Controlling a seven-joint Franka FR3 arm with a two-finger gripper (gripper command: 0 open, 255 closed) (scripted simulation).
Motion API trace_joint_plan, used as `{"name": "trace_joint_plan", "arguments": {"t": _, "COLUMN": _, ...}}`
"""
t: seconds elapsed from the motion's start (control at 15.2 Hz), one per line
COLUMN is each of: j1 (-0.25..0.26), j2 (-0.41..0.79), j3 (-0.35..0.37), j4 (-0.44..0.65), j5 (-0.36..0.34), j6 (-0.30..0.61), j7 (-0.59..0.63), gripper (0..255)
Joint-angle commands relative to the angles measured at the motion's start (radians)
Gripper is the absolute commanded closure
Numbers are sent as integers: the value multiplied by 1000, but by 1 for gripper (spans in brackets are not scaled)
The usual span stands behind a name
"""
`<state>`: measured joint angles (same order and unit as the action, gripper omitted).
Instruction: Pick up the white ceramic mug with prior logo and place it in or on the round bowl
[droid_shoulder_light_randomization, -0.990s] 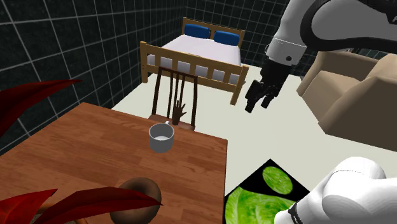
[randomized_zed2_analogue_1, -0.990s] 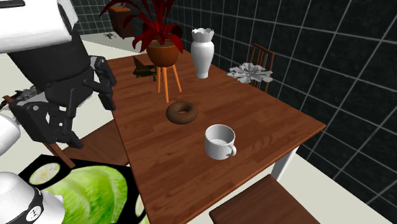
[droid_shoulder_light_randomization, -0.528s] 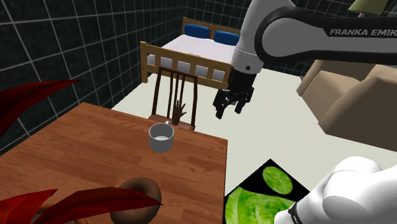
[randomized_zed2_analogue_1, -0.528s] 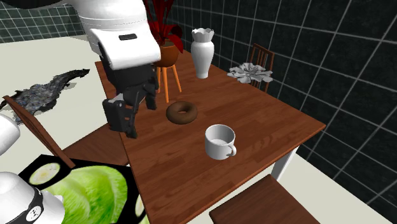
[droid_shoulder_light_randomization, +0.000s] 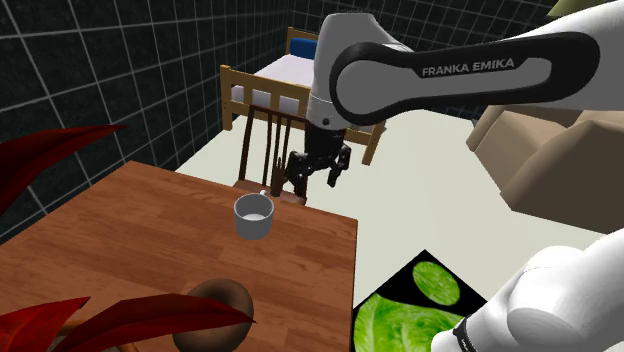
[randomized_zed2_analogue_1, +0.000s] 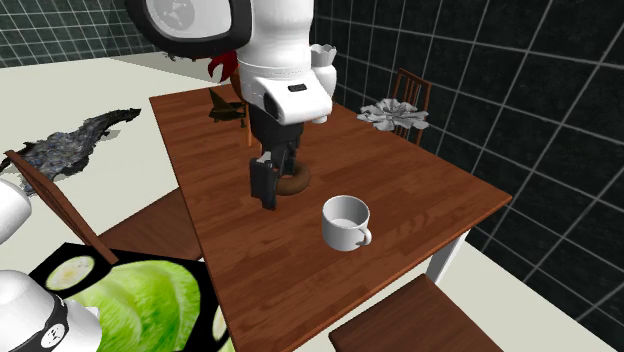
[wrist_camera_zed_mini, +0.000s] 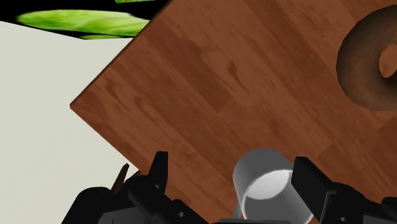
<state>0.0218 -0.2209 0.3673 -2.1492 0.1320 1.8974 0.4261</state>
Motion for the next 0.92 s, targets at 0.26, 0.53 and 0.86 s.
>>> {"name": "trace_joint_plan", "arguments": {"t": 0.26, "j1": 24, "j2": 266, "j3": 71, "j4": 179, "j5": -114, "j6": 52, "j7": 164, "gripper": 0}}
{"name": "trace_joint_plan", "arguments": {"t": 0.53, "j1": 68, "j2": 445, "j3": 84, "j4": 325, "j5": -204, "j6": 49, "j7": 264, "gripper": 0}}
{"name": "trace_joint_plan", "arguments": {"t": 0.86, "j1": 152, "j2": 672, "j3": 67, "j4": 551, "j5": -303, "j6": 9, "j7": 359, "gripper": 0}}
